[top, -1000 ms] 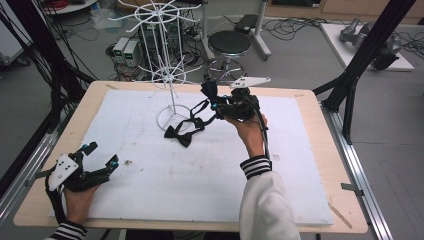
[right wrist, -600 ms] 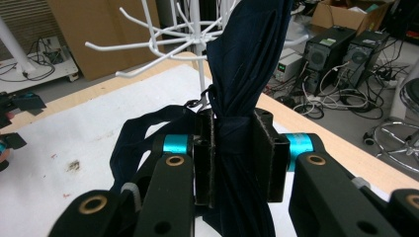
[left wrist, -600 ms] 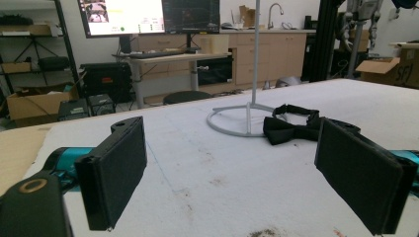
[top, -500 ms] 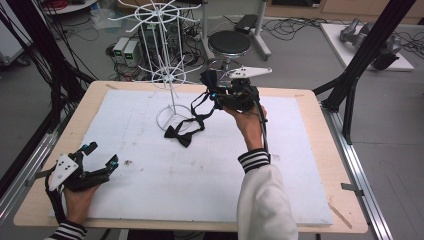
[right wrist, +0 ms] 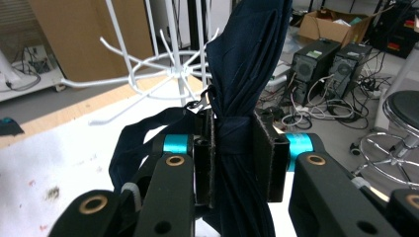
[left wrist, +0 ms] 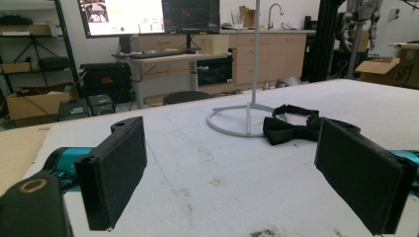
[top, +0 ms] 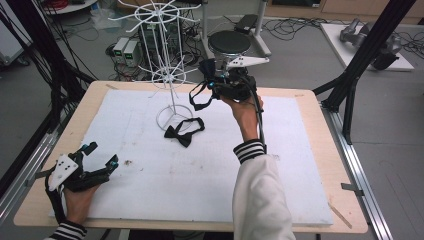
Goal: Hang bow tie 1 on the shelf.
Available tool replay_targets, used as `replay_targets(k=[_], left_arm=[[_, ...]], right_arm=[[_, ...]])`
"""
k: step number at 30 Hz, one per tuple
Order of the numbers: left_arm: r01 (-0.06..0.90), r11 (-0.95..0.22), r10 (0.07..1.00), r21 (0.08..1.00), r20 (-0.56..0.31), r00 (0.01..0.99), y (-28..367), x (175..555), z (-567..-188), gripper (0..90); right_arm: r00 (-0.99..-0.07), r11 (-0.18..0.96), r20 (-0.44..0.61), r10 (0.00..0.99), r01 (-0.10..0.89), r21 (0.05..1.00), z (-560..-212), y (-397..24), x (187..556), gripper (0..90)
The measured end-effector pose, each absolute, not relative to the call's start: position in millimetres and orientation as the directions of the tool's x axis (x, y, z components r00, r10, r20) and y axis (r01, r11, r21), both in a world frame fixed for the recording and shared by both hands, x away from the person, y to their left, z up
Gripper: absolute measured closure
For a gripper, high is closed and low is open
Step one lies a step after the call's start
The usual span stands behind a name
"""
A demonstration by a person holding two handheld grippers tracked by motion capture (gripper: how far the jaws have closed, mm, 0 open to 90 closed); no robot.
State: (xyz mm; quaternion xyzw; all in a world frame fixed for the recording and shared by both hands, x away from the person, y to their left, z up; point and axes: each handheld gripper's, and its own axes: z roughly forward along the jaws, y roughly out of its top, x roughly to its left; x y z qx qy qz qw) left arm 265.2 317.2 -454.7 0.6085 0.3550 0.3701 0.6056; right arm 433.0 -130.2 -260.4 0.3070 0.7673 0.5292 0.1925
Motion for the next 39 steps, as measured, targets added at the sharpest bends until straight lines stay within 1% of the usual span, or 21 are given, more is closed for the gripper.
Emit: replay_targets(k=[10,13,29,39], left_arm=[[-0.018,-0.014,0.88,1.0,0.021,0.475,317.1,265.3,-454.8,13.1],[-0.018,-0.013,0.88,1.0,0.02,0.474,317.1,265.2,-454.9,13.1],[-0.018,-0.014,0.88,1.0,0.021,0.474,317.4,265.2,-454.9,13.1],[-0.02,-0.013,0.88,1.0,0.021,0.475,317.5,265.2,-454.9,13.1]], right_arm=[[-0.731,0.244,0.017,0.682,0.25,0.937,-252.5,-119.6,443.9,73.5],[-0.727,0.236,0.006,0.687,0.23,0.944,-249.7,-116.5,446.2,73.5],[-0.694,0.229,0.036,0.719,0.286,0.93,-266.9,-120.0,468.2,73.5],[-0.693,0.236,0.045,0.719,0.305,0.923,-275.2,-118.0,476.5,73.4]])
